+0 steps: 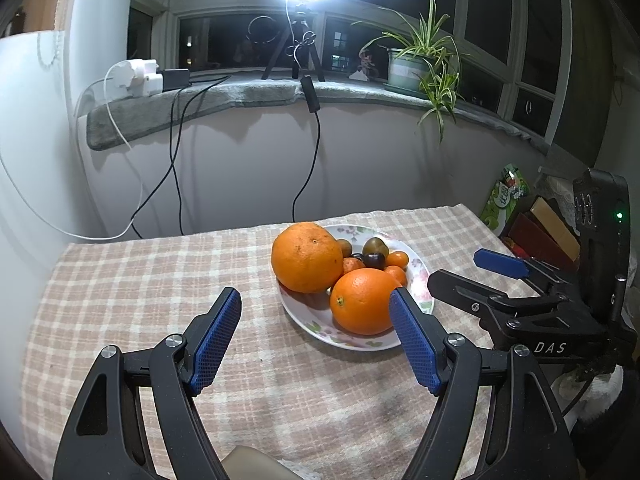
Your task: Organize fruits
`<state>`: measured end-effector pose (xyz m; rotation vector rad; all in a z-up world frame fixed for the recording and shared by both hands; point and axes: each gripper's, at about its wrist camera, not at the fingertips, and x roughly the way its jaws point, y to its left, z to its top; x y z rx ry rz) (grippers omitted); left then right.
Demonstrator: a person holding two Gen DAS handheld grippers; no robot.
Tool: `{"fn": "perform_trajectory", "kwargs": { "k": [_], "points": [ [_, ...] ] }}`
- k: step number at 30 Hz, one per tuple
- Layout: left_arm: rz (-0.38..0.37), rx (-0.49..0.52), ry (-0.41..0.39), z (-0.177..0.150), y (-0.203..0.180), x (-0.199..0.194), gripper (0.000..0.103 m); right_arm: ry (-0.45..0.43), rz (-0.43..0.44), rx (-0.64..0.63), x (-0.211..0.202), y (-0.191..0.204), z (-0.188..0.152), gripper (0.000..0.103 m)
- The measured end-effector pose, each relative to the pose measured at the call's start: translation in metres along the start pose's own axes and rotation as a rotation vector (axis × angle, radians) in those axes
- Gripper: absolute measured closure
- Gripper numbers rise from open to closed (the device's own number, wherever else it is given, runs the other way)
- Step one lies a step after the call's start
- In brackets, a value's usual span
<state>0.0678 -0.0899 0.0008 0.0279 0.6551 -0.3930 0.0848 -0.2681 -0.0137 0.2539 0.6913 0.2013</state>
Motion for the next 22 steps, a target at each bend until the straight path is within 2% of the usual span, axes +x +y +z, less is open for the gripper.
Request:
{"fn": "perform_trajectory", "kwargs": {
  "k": [22],
  "points": [
    [0.000,0.007,-0.011,0.0005,-0.0001,0.0016,0.026,0.014,-0.001,0.037,0.0033,-0.0052,-0.0040,0.001]
  ]
}}
